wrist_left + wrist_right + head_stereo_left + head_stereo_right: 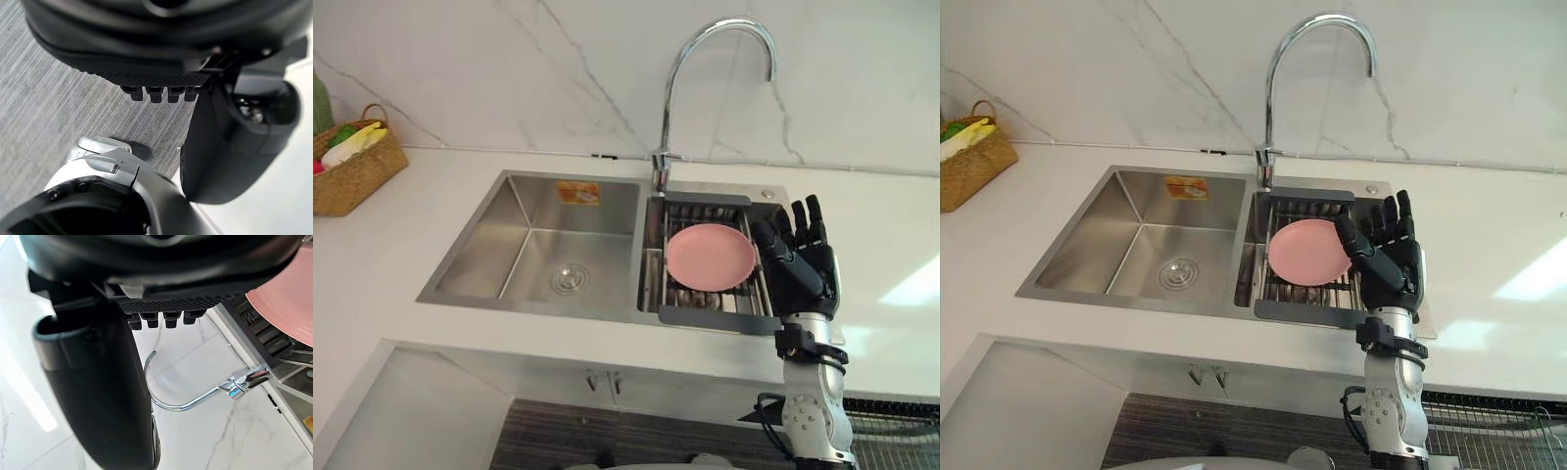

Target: Walk over to the sink, pick up the cup, carry it to the dishwasher, place the cup inside the dishwasher, then close the dishwasher door

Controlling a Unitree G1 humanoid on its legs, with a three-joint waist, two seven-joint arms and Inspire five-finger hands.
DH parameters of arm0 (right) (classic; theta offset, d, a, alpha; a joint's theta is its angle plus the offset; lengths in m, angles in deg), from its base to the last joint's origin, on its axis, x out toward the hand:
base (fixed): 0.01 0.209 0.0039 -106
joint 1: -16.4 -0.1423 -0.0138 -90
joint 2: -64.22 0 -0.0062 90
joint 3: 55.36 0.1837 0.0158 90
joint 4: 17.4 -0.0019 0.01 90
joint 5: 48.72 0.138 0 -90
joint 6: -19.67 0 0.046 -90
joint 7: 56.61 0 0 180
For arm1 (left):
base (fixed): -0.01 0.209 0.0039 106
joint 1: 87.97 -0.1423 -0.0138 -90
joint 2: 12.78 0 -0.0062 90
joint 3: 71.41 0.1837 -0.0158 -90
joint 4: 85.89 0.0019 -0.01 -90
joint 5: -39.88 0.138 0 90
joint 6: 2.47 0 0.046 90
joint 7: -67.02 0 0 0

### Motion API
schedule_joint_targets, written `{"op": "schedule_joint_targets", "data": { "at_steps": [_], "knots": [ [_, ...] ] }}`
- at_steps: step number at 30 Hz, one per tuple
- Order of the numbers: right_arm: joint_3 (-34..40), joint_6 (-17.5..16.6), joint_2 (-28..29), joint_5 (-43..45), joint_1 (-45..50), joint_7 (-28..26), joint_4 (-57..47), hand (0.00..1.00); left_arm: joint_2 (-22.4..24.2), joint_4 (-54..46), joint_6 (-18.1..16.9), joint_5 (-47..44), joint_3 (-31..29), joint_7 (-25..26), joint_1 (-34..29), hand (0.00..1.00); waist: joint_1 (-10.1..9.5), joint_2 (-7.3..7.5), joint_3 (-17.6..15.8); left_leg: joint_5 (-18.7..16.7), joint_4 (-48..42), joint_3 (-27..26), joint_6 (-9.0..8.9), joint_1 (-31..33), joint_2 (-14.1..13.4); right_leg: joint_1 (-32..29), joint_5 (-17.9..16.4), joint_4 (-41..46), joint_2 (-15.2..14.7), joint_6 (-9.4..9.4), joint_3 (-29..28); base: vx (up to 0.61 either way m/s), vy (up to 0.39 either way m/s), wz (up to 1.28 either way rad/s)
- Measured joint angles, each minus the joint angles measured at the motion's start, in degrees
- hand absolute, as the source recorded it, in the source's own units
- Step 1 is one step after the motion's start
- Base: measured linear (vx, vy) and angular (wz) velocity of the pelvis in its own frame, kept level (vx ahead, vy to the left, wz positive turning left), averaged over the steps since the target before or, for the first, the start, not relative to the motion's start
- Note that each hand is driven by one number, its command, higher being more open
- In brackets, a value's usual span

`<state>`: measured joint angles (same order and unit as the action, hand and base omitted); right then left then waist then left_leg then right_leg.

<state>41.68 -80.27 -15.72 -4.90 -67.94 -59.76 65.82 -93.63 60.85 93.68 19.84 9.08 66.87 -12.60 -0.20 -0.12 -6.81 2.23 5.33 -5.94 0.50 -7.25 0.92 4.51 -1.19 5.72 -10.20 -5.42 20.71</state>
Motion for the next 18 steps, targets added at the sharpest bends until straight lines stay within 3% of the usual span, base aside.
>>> {"op": "schedule_joint_targets", "data": {
  "at_steps": [4,8,12,18],
  "knots": [
    [-1.06,1.88,-0.21,1.68,-3.22,0.01,1.26,1.00,0.66,-1.29,0.99,-3.30,-0.15,3.00,0.04,1.00,-1.78,0.37,-0.10,-0.06,-0.03,-3.04,-0.49,0.09,-1.02,2.74,2.16,-4.86,0.84,-0.40,2.18,0.00,-0.007,0.16],
    [-1.32,5.40,-1.87,1.56,-9.33,-0.05,3.19,1.00,0.73,-3.75,1.76,6.25,-0.21,4.32,0.06,1.00,-3.63,0.48,-0.15,-0.03,-0.44,-5.14,-0.67,0.05,-1.67,2.63,3.33,-6.96,1.66,-0.39,0.98,0.03,-0.008,-0.18],
    [-1.85,7.72,-6.73,-1.37,-12.59,-0.21,3.46,1.00,-0.40,-4.07,2.86,8.71,-0.06,3.94,0.22,1.00,-2.54,0.64,-0.25,-0.86,-0.44,-9.88,-1.88,-1.66,-2.40,2.52,3.68,-7.17,2.32,-0.29,-2.30,0.02,-0.008,-0.46],
    [5.35,8.02,-17.38,-13.49,-15.36,-1.36,3.46,1.00,-1.39,-3.02,3.48,7.70,-0.06,2.13,0.22,1.00,-0.28,1.30,-0.62,-1.21,-0.42,-12.19,-2.37,-2.01,-2.71,2.34,4.10,-7.83,2.76,-0.31,-3.41,0.00,-0.004,-0.15]
  ]
}}
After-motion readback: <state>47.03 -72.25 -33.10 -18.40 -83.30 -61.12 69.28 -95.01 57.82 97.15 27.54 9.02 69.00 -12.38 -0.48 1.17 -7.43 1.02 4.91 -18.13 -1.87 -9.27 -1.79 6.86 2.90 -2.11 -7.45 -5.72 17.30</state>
